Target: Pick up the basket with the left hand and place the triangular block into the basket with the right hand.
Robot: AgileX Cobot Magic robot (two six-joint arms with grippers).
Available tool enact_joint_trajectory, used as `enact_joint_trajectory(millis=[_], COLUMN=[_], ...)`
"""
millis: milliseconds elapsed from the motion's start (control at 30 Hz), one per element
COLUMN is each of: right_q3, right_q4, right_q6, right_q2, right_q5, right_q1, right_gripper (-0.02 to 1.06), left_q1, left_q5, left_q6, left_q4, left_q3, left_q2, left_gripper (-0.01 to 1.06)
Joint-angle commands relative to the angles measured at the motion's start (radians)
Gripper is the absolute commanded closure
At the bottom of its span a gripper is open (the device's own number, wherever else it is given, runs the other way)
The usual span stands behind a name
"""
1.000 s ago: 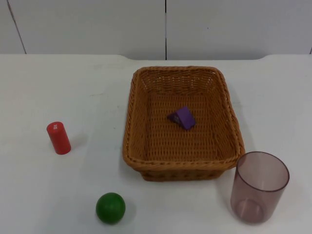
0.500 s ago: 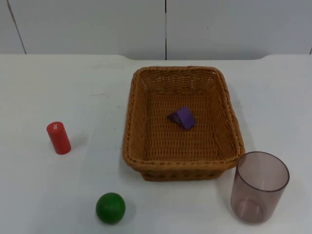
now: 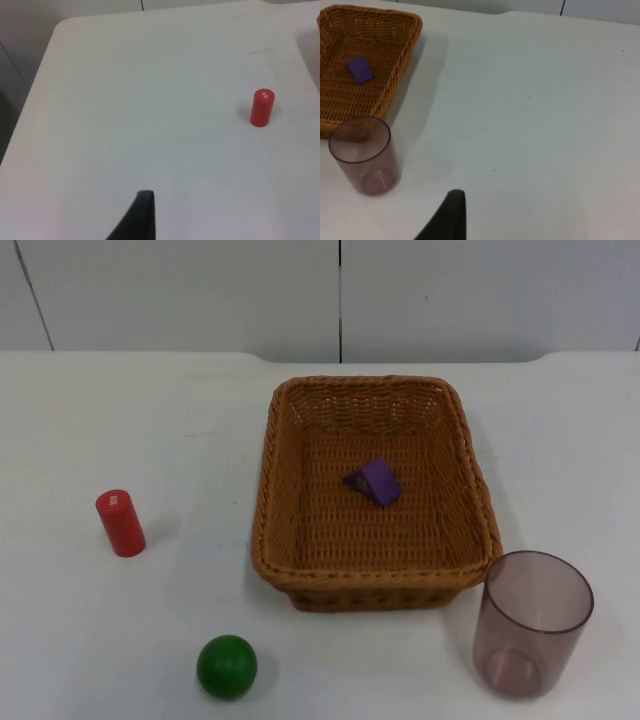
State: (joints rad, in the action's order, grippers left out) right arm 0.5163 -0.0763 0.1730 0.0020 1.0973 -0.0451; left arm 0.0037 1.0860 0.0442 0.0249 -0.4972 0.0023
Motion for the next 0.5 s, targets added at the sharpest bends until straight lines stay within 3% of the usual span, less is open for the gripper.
enact_joint_trajectory(millis=[0,467], right_q3=[0.000,0.000], right_q4=[0.007,0.007], right_q6=[-0.007,-0.007], right_q2=[-0.002,-0.002], right_q5=[-0.013,-0.013], right_q1=[0.000,0.000], right_gripper=[0.00,0.00], left_q1=[-0.005,-0.005], left_q5=[-0.011,-0.011], left_q6=[0.004,0.004], left_q4=[0.007,0.007], left_q3=[0.005,0.005], left_q2=[-0.002,-0.002], left_gripper=[0.00,0.00])
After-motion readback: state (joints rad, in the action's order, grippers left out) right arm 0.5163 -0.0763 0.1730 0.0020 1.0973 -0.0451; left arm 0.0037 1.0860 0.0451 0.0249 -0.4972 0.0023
